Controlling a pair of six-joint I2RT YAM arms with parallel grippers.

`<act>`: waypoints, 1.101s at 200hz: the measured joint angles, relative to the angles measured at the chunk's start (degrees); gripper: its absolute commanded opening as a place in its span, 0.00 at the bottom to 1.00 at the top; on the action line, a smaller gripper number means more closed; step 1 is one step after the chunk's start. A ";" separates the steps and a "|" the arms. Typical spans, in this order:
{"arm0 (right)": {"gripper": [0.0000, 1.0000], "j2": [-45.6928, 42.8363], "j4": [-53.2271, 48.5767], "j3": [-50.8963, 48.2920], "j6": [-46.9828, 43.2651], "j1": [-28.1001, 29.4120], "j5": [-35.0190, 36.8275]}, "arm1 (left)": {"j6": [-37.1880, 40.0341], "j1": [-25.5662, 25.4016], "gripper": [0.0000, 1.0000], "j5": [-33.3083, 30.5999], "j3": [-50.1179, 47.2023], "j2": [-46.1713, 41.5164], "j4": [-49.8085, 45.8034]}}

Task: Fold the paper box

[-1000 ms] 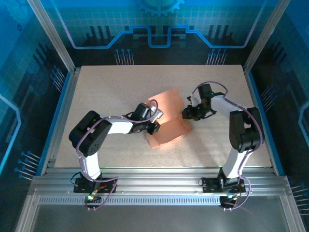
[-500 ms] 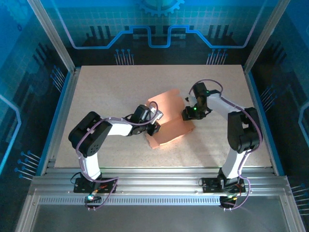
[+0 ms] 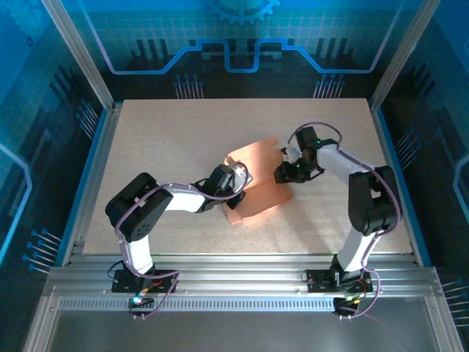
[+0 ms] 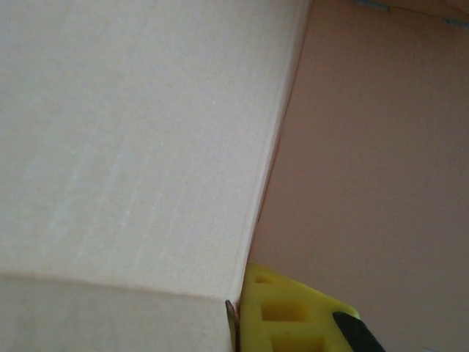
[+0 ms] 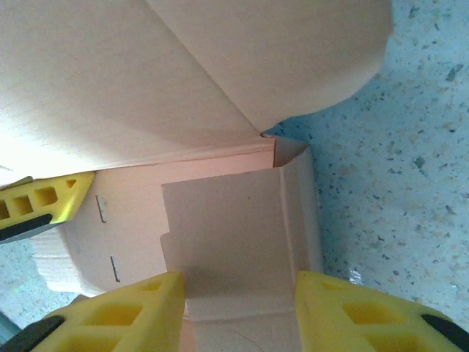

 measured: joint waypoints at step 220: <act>0.31 0.96 -3.45 2.32 -0.44 6.12 19.37 | 1.68 -1.55 0.02 -4.28 0.13 0.02 0.02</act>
